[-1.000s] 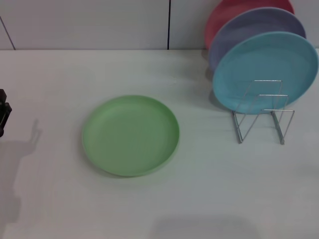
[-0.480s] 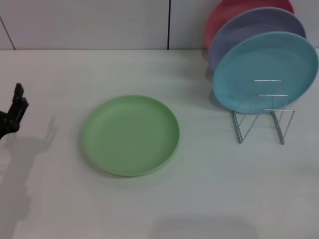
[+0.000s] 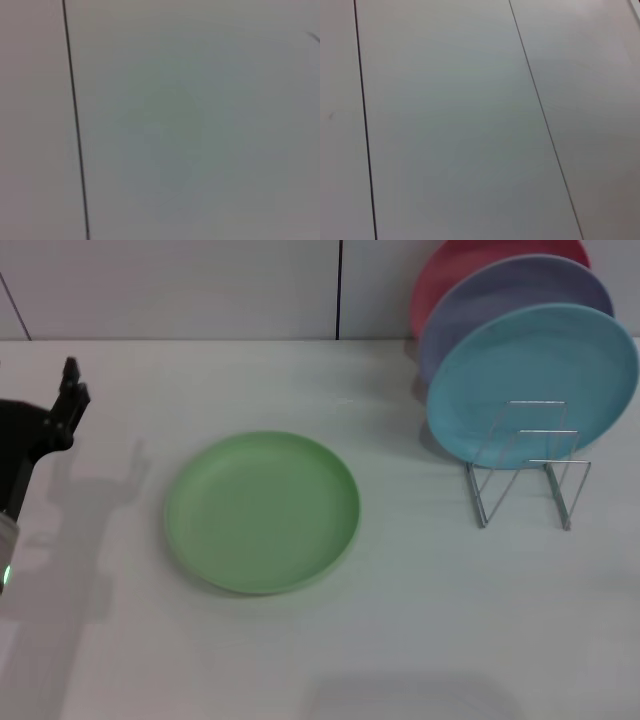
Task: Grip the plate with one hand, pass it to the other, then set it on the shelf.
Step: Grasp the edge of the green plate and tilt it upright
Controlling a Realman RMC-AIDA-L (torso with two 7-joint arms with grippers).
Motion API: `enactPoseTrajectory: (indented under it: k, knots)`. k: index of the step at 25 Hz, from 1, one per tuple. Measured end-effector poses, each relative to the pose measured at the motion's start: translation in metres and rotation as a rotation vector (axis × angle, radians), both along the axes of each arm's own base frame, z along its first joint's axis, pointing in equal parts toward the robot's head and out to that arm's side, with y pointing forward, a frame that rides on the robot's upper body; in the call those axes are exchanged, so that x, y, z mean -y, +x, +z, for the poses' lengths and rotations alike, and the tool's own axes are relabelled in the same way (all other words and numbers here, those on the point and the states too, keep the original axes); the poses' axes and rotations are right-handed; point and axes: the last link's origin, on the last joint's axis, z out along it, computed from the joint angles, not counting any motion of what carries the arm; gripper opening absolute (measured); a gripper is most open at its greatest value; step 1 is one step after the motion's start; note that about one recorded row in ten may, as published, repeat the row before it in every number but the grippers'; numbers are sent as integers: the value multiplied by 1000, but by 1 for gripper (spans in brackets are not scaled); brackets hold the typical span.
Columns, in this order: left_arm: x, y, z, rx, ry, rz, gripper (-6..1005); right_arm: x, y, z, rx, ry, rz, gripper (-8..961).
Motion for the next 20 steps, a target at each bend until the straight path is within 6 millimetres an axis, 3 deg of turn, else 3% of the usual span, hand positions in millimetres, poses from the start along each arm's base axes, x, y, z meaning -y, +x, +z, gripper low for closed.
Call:
enactPoseTrajectory:
  k: [13,20]
  knots:
    - [-19,65,24,48,-287,95,753,0,1,0,-3,-2,-3,818]
    - [-24,92,31,-76,-348,81,744,0,1,0,-4,-6,-6,817]
